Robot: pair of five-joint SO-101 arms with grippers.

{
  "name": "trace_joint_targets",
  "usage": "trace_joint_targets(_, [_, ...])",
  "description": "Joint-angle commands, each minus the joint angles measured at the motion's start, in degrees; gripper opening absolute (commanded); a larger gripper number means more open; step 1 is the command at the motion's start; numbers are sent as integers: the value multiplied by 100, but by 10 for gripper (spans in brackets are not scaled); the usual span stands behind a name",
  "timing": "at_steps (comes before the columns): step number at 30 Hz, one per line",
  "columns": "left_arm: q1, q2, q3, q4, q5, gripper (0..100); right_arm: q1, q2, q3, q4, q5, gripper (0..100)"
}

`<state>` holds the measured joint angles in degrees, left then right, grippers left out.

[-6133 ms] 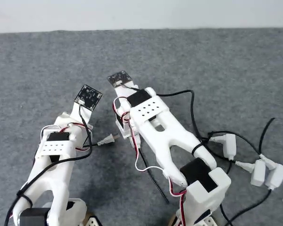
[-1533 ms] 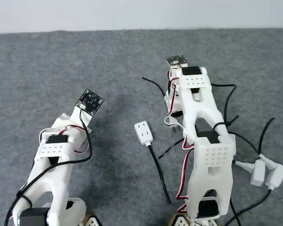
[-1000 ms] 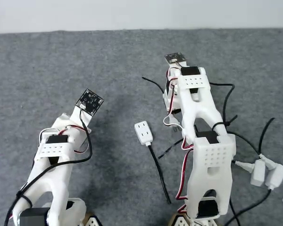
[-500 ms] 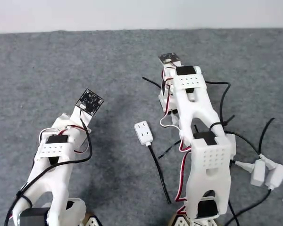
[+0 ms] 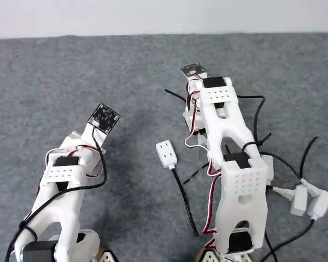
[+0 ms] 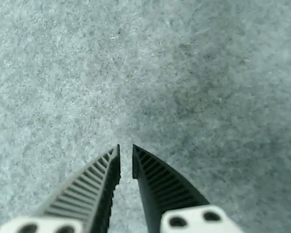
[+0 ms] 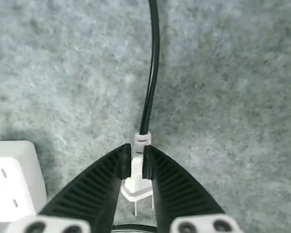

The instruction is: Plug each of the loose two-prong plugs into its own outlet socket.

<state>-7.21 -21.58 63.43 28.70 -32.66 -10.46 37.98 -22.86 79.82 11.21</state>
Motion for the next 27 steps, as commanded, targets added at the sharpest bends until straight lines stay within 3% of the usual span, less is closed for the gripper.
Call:
trace_joint_targets(1, [44,-185,-48,-149,-62,40,-48,-31,-35,13,105,46])
trace_joint_targets(14, [44,-185,-40,-149,-70,40,-154,259,-62,180,387,52])
trace_joint_targets(20, [44,-185,-40,-149,-70,40,-338,277,-35,391,774,110])
trace_joint_targets(25, [44,-185,-40,-149,-70,40,-330,356,-70,418,791,9])
trace_joint_targets(27, [44,-185,-40,-149,-70,40,-330,409,-79,479,791,12])
